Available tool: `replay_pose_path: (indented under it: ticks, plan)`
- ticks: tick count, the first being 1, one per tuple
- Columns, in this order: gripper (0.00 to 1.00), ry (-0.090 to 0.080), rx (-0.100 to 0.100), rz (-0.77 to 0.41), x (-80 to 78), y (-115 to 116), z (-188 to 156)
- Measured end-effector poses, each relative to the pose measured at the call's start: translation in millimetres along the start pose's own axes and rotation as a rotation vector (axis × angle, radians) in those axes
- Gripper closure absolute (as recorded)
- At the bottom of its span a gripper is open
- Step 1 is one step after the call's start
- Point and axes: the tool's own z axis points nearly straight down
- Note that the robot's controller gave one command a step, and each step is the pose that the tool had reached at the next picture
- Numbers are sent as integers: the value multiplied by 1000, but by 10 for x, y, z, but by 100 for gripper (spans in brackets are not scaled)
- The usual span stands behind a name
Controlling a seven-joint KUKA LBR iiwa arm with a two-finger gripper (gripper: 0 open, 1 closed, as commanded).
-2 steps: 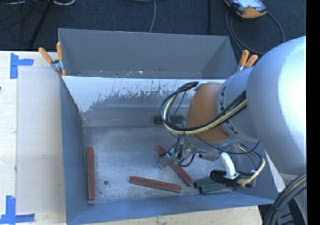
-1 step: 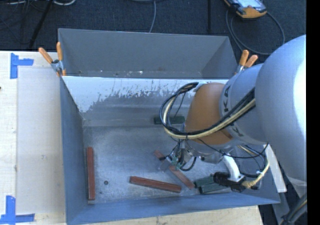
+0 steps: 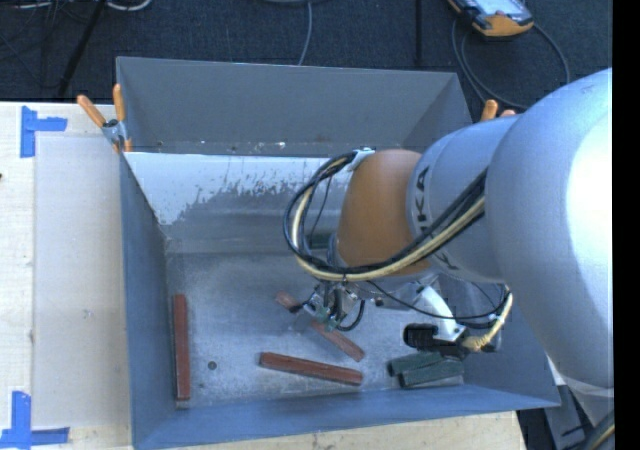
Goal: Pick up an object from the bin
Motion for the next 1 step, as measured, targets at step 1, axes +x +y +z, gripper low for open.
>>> replay_pose_path:
  ticks: [1]
  plan:
    - [100,8,8,-53,29,-130,-526]
